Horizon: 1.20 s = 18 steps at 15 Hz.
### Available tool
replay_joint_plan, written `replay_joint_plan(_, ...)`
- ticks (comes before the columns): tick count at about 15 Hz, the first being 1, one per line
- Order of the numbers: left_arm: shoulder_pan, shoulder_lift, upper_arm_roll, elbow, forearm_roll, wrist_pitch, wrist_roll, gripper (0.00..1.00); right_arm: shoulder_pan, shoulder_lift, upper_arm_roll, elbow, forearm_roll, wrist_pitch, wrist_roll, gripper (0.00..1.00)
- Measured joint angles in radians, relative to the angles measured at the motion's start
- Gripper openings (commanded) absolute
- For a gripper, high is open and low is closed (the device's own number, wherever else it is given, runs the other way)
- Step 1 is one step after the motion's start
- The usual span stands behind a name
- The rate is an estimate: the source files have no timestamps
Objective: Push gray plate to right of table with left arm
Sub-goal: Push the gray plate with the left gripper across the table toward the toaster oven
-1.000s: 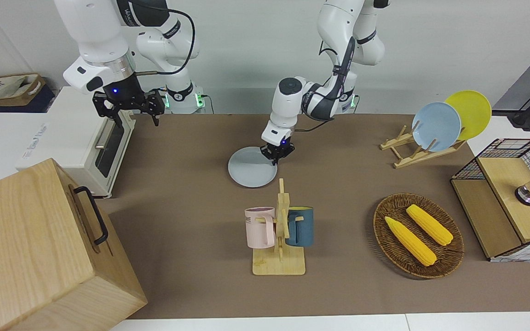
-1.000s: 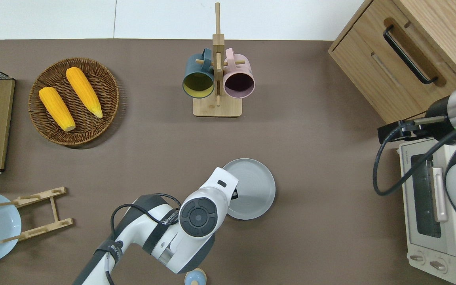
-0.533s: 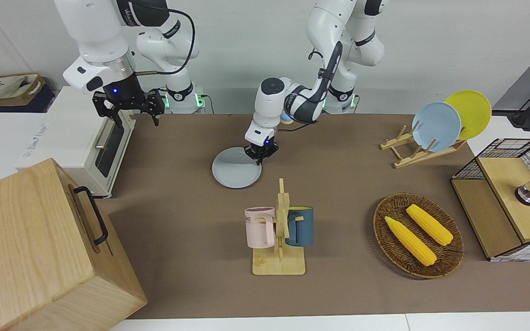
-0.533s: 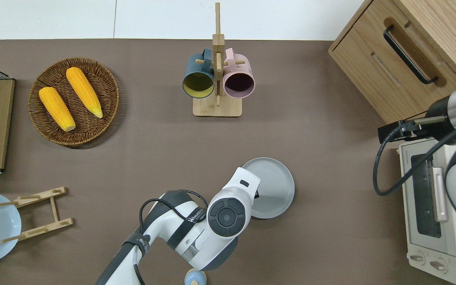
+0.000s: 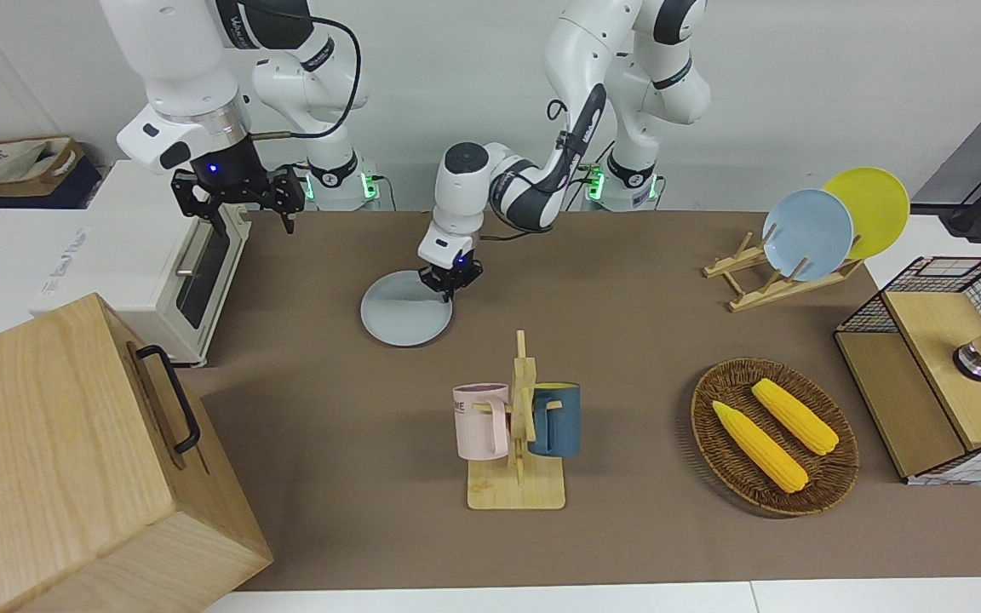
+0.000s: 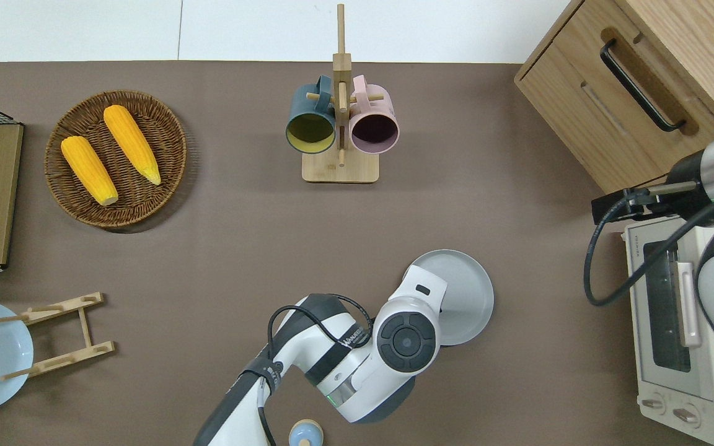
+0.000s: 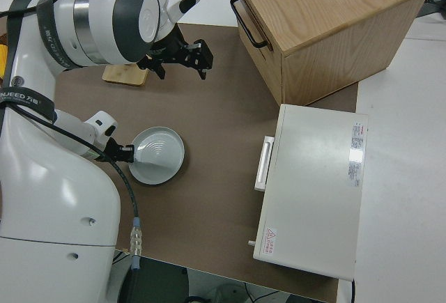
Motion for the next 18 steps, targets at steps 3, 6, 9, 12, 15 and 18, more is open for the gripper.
replay_joint_plan(3,-0.023,0.034,0.000,0.051,0.026,-0.019,-0.052,0.00,0.000,0.000,0.000,0.000,0.000,0.000,0.000,0.983)
replay_joint_plan(6,-0.040,0.060,0.000,0.092,0.041,-0.035,-0.084,0.00,0.000,0.000,0.000,0.000,0.000,0.000,0.000,0.983)
replay_joint_plan(9,-0.049,0.084,0.000,0.134,0.042,-0.060,-0.093,0.14,0.000,0.000,0.000,0.000,0.000,0.000,0.000,0.983)
replay_joint_plan(12,-0.050,0.100,0.000,0.153,0.042,-0.072,-0.094,0.82,0.000,0.000,0.000,0.000,0.000,0.000,0.000,0.983)
replay_joint_plan(15,-0.050,0.115,0.000,0.171,0.042,-0.075,-0.094,0.98,0.000,0.000,0.000,0.000,0.000,0.000,0.000,0.983)
replay_joint_plan(18,-0.050,0.123,0.004,0.200,0.042,-0.108,-0.095,0.98,0.000,0.000,0.000,0.000,0.000,0.000,0.000,0.983)
